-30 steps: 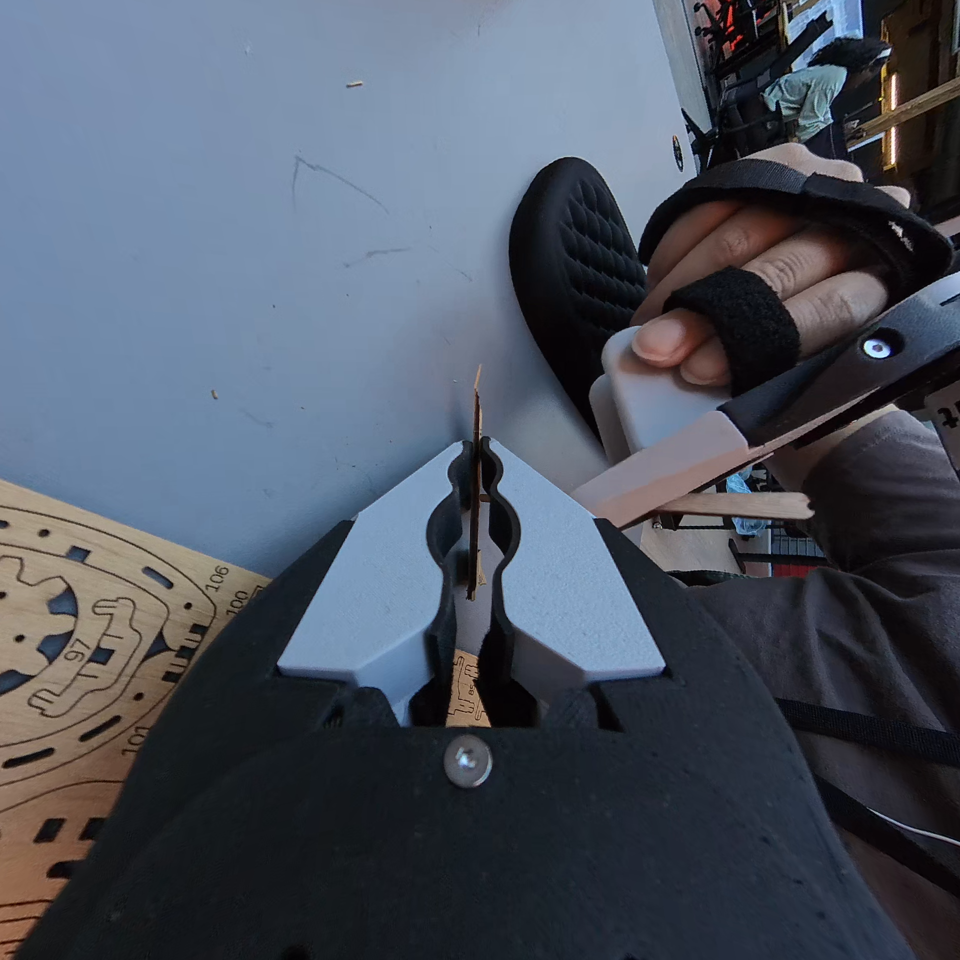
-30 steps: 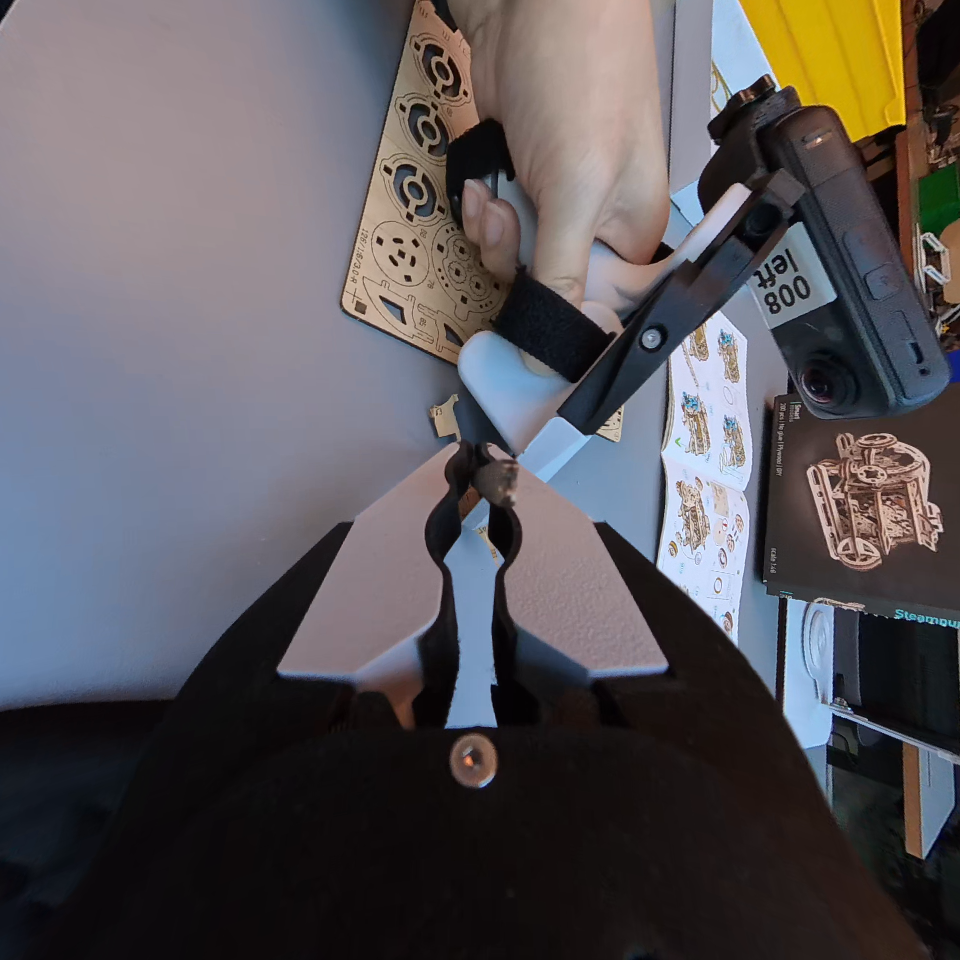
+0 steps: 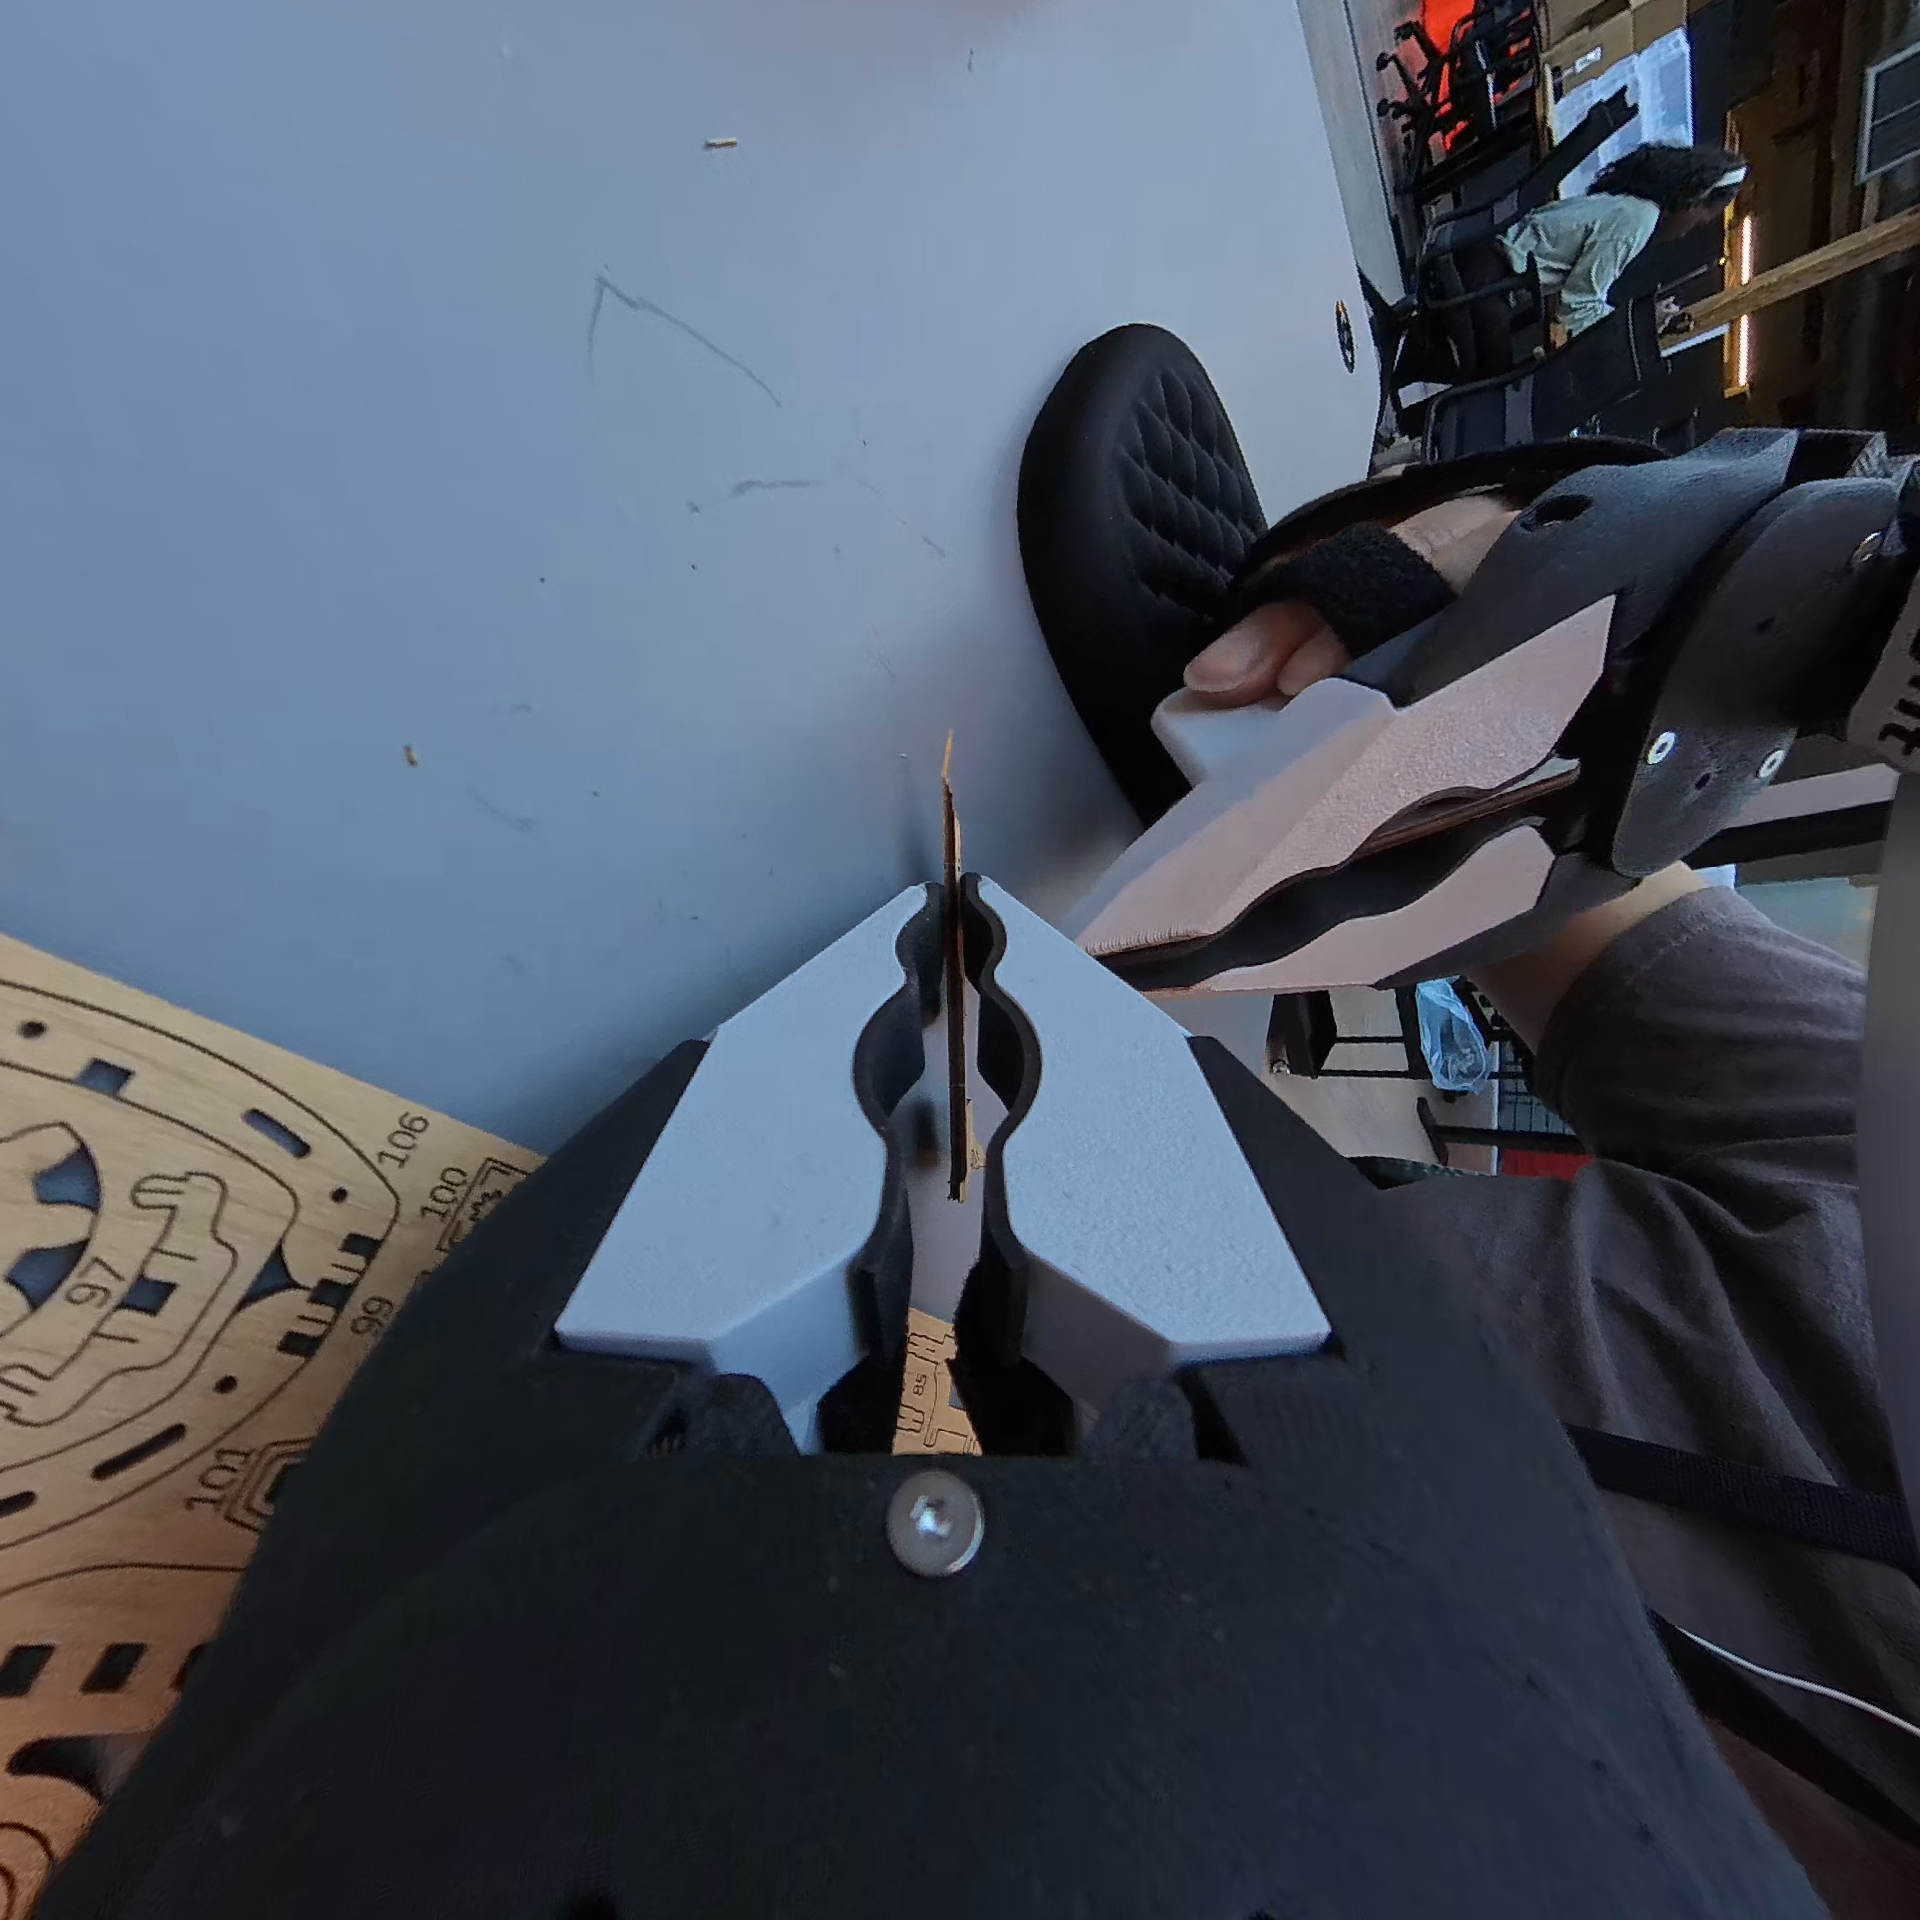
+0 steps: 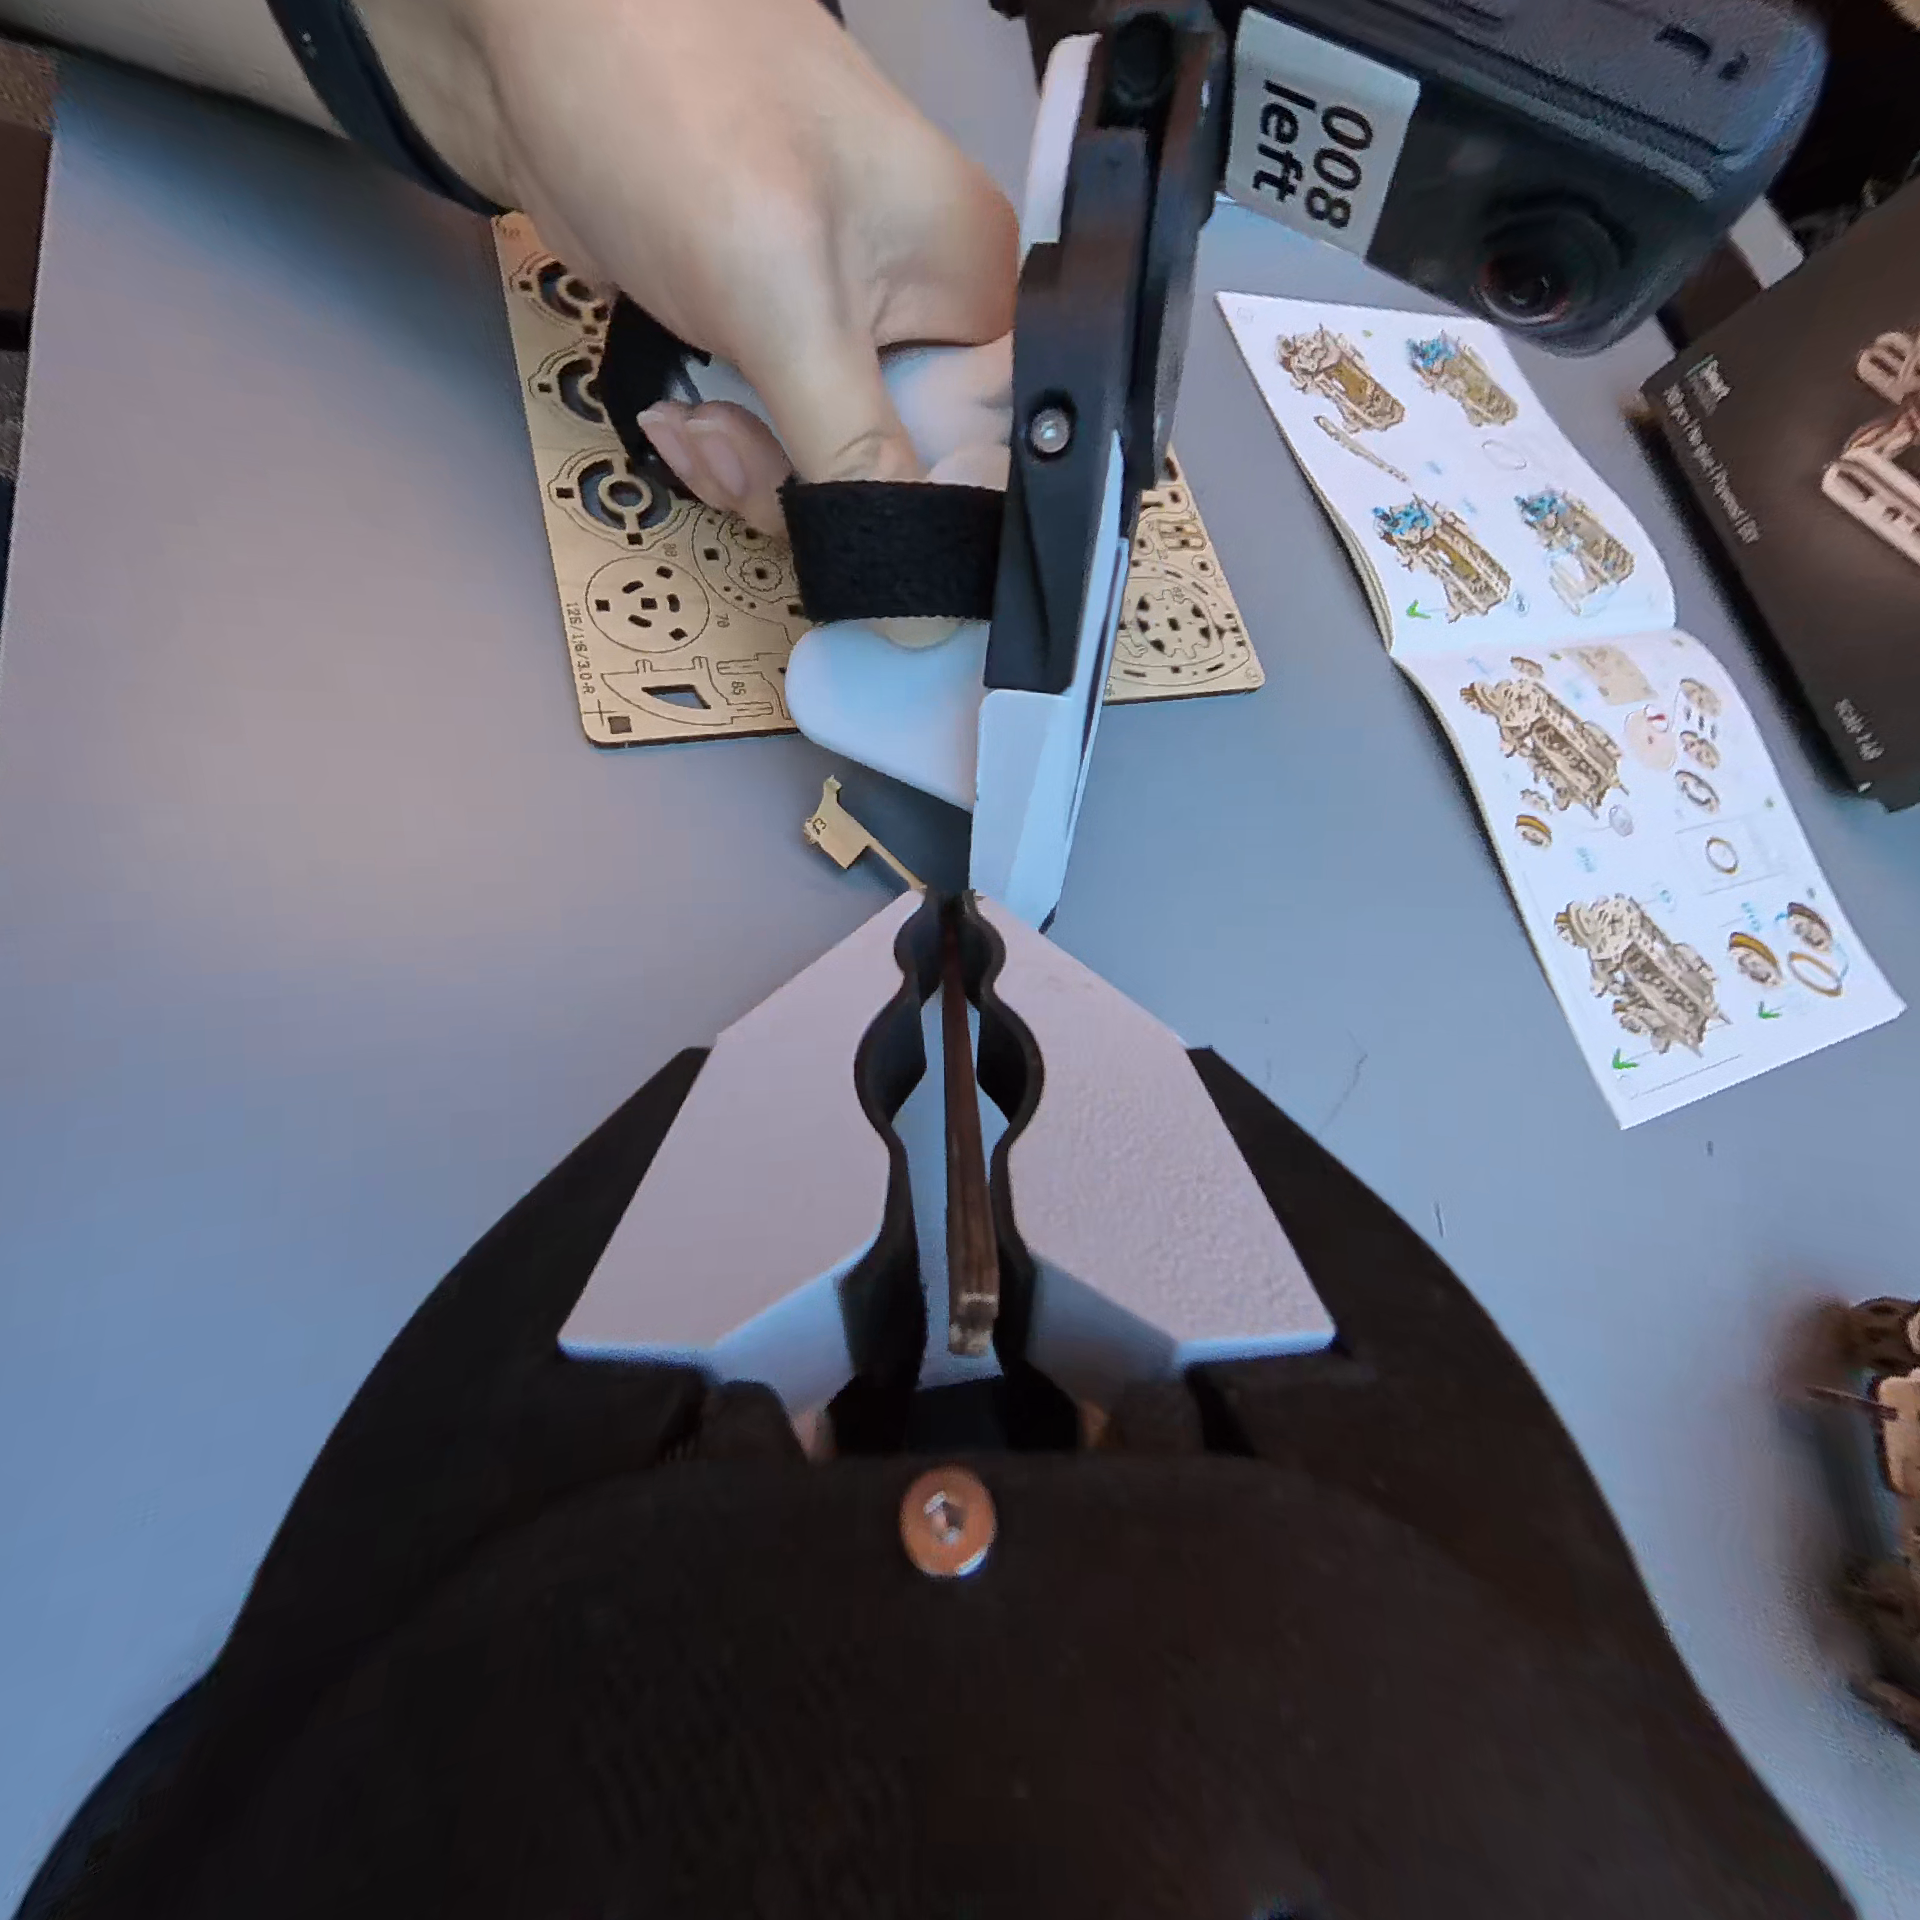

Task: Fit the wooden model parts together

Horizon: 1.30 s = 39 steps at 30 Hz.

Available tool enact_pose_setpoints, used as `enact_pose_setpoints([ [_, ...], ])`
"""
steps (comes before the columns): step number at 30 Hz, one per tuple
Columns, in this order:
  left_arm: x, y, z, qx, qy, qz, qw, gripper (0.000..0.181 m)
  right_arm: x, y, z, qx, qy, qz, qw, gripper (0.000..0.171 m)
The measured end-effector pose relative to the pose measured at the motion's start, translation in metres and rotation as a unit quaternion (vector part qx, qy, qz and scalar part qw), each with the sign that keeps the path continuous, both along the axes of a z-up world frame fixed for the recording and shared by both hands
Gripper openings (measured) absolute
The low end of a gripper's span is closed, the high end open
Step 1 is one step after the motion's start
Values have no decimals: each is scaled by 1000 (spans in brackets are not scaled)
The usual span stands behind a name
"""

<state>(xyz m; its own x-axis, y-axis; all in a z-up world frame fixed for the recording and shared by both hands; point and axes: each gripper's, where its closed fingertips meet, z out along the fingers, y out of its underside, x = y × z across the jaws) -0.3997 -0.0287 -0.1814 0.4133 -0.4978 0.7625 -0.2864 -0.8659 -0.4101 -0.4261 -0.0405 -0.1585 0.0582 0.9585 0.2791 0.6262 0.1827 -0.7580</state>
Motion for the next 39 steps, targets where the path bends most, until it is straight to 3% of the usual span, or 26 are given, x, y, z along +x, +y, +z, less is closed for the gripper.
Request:
enact_pose_setpoints([
  [6, 1, 0, 0, 8, 4, 2, 1000, 0, 4, -9, -23, -38, -71, 10, 997, 0],
  [39, 2, -6, 0, 5, 3, -15, 1000, 0, 29, -15, -28, -56, -182, 27, 981, 0],
])
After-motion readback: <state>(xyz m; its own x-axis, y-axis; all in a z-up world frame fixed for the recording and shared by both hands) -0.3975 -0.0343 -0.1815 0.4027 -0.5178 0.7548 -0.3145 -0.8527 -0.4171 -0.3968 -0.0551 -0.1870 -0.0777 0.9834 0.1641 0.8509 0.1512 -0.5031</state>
